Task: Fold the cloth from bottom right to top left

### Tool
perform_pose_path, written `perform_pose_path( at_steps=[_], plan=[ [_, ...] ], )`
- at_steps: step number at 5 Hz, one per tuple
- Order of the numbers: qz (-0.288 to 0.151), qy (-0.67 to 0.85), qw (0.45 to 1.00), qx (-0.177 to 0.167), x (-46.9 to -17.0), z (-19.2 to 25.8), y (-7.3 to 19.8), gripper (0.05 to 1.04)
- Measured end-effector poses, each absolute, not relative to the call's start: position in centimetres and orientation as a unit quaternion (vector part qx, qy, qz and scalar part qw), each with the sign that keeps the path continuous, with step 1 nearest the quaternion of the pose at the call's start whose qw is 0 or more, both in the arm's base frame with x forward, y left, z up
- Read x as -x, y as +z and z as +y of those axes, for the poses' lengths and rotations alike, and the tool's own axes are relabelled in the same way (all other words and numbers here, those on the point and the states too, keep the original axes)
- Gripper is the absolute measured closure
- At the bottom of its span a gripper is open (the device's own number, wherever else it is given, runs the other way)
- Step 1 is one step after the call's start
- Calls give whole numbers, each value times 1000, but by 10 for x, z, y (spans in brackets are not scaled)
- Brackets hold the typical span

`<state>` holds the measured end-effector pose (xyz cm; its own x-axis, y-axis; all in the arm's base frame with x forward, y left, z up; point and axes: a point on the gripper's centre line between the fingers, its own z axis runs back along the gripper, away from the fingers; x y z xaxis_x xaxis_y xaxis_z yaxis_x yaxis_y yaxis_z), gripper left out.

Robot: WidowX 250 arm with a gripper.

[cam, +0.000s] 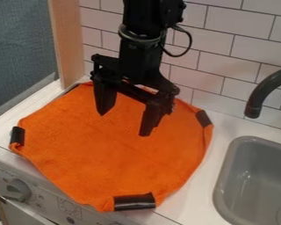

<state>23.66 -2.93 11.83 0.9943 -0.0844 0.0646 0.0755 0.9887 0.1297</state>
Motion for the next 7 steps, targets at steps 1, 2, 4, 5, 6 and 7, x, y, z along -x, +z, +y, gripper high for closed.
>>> perform_pose_path(
  at_steps=[1,2,4,5,6,7],
  plan=[
    [-24,-46,997,-60,-233,-30,113,85],
    [-3,-124,992,-39,-224,-36,108,85],
    [15,-223,973,-59,-200,-34,88,85],
    [37,-278,957,-76,-189,-38,67,85],
    [53,-302,949,-73,-190,-43,51,85],
    [60,-321,944,-50,-190,-50,38,85]
  ],
)
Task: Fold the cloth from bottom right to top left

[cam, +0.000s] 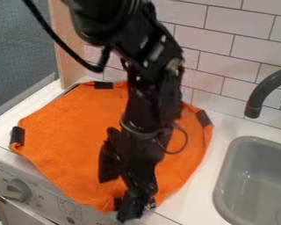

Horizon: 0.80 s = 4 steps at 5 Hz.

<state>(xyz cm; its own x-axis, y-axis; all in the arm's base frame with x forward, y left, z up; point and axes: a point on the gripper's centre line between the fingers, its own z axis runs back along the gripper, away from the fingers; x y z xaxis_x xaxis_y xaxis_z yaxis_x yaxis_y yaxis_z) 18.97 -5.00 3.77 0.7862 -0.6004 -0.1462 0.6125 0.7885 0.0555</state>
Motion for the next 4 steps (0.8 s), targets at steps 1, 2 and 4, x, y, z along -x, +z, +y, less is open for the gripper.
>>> perform_pose_path(
  at_steps=[1,2,4],
  plan=[
    [73,-343,936,-32,-189,-55,25,143],
    [69,-345,936,-31,-191,-55,24,438],
    [67,-342,937,-27,-192,-54,24,844]
  ],
)
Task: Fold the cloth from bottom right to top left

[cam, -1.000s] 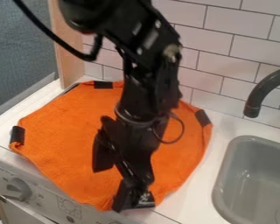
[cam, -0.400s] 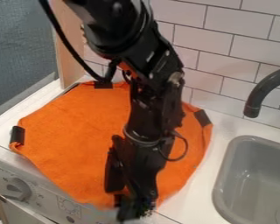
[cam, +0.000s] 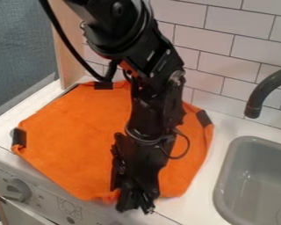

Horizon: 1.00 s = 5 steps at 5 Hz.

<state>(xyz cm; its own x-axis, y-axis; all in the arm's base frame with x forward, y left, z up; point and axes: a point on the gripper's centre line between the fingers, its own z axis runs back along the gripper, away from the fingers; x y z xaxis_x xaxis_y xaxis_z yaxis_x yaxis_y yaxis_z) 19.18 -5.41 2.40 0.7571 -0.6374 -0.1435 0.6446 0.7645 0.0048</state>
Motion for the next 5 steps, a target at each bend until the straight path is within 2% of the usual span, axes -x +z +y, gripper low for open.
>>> perform_pose_path(
  at_steps=[1,2,3,5],
  plan=[
    [69,-342,937,-18,-190,-54,26,947],
    [83,-337,938,6,-185,-58,31,1010],
    [76,-331,941,15,-194,-60,50,1019],
    [50,-267,962,39,-242,-37,90,1019]
  ],
)
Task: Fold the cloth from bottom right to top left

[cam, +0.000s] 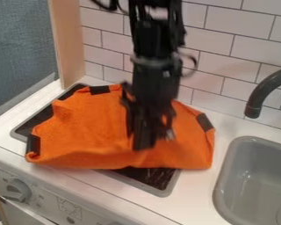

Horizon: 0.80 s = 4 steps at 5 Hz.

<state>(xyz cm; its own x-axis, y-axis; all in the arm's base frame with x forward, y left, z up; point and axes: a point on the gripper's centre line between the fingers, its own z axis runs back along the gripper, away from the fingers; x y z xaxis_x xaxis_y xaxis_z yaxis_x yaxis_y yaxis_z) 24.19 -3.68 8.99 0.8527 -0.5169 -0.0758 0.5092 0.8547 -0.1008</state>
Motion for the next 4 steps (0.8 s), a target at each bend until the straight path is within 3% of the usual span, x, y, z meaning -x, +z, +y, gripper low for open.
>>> perform_pose_path(
  at_steps=[2,4],
  plan=[
    [49,-198,978,43,-288,-2,90,1019],
    [56,-174,983,33,-320,23,68,1019]
  ],
)
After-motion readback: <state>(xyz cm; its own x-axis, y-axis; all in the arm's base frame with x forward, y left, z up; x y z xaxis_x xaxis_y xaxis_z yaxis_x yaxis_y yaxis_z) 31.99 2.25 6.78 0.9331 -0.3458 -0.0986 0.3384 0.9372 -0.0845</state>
